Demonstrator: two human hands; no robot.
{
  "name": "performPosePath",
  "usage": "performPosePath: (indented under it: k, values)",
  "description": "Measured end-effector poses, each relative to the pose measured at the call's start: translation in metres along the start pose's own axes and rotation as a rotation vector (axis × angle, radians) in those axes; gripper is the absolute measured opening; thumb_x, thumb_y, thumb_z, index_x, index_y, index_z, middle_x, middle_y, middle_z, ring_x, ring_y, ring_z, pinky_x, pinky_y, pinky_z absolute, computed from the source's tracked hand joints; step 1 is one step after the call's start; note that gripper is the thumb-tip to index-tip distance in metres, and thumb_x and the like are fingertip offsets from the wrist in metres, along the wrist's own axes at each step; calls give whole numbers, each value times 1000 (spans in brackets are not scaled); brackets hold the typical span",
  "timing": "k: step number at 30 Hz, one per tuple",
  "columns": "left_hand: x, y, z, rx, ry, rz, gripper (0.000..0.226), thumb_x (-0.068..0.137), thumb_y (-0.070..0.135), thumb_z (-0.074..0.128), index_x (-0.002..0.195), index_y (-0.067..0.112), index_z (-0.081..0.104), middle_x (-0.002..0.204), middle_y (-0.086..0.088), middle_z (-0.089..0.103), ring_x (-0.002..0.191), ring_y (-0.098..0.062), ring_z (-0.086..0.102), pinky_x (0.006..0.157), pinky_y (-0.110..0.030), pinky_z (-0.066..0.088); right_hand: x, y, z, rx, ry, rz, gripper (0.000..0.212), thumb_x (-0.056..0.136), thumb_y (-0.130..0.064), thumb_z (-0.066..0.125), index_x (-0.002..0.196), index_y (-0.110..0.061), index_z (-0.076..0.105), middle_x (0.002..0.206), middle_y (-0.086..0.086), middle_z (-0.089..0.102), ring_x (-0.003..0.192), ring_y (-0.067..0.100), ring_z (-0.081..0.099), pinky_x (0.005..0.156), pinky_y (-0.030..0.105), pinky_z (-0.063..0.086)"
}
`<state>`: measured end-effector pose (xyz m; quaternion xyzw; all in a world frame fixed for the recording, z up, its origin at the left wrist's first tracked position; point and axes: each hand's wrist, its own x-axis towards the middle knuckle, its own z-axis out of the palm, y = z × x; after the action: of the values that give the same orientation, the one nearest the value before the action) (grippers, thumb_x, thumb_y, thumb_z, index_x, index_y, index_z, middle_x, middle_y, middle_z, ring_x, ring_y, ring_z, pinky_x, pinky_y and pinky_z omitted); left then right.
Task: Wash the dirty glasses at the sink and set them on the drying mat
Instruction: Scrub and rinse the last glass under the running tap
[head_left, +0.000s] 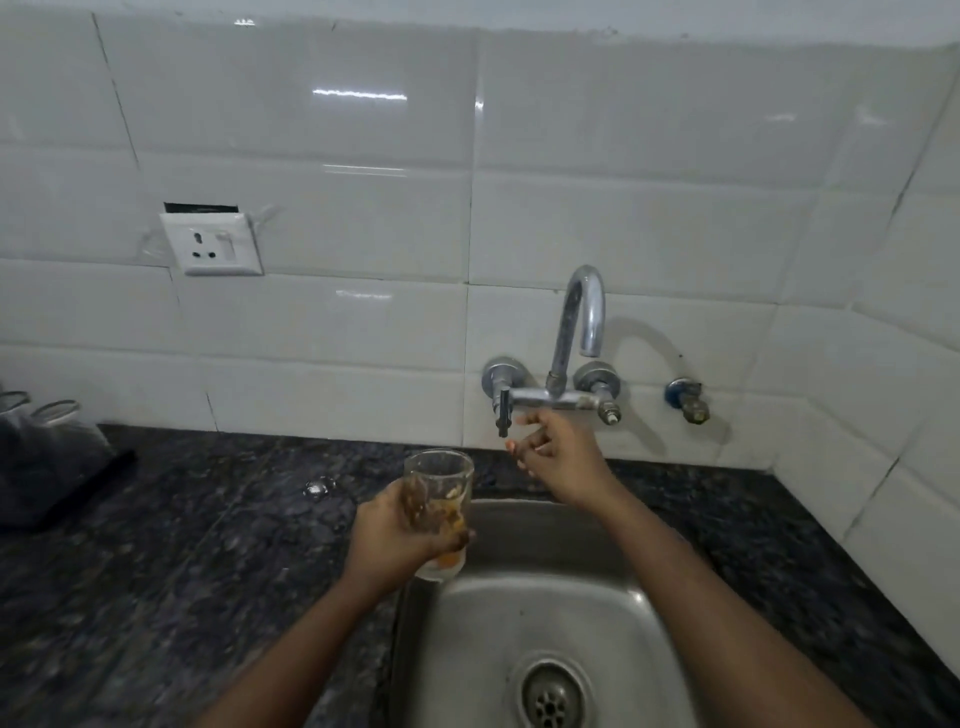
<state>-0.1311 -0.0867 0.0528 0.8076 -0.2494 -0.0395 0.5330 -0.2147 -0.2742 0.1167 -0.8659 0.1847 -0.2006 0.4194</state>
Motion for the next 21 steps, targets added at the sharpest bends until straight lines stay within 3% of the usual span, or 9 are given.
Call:
performPosePath:
  k: [3, 7, 9, 13, 18, 21]
  values:
    - [-4, 0, 0, 19, 37, -41, 64, 42, 27, 94, 98, 12, 67, 89, -3, 74, 81, -13, 70, 83, -36, 57, 27, 11, 14, -356, 106, -29, 45, 84, -17, 67, 122, -5, 47, 112, 14, 62, 104, 29, 58, 86, 37, 49]
    - [-9, -5, -4, 42, 56, -54, 63, 41, 24, 94, 97, 13, 67, 88, 0, 74, 78, -7, 69, 78, -30, 58, 57, 15, 38, -509, 59, -22, 71, 83, -16, 68, 138, -2, 26, 132, 21, 45, 115, 35, 52, 92, 39, 45]
    - [-9, -9, -7, 62, 50, -62, 63, 41, 25, 93, 98, 13, 67, 88, 1, 74, 77, -4, 69, 76, -26, 57, 65, 17, 47, -560, 95, -36, 64, 87, -12, 62, 138, -2, 25, 131, 22, 43, 113, 35, 52, 88, 42, 48]
    - [-3, -18, -7, 108, 55, -82, 64, 40, 27, 93, 97, 12, 68, 88, -1, 74, 79, -10, 69, 78, -33, 58, 71, 28, 60, -588, 197, -61, 48, 91, -5, 47, 136, -6, 30, 132, 21, 41, 109, 35, 50, 78, 45, 49]
    - [7, -31, 6, 135, 9, -128, 64, 41, 28, 93, 97, 12, 67, 92, -3, 74, 83, -14, 69, 81, -35, 57, 75, 26, 62, -773, 122, -155, 47, 92, -12, 47, 136, -25, 36, 152, 17, 17, 130, 36, 33, 96, 50, 39]
    - [4, -36, 20, 170, -42, -128, 62, 42, 31, 93, 96, 15, 67, 91, 1, 73, 81, -11, 68, 76, -26, 55, 62, 34, 59, -794, 133, -207, 63, 90, -1, 45, 146, -20, 22, 156, 18, 10, 137, 37, 25, 104, 49, 33]
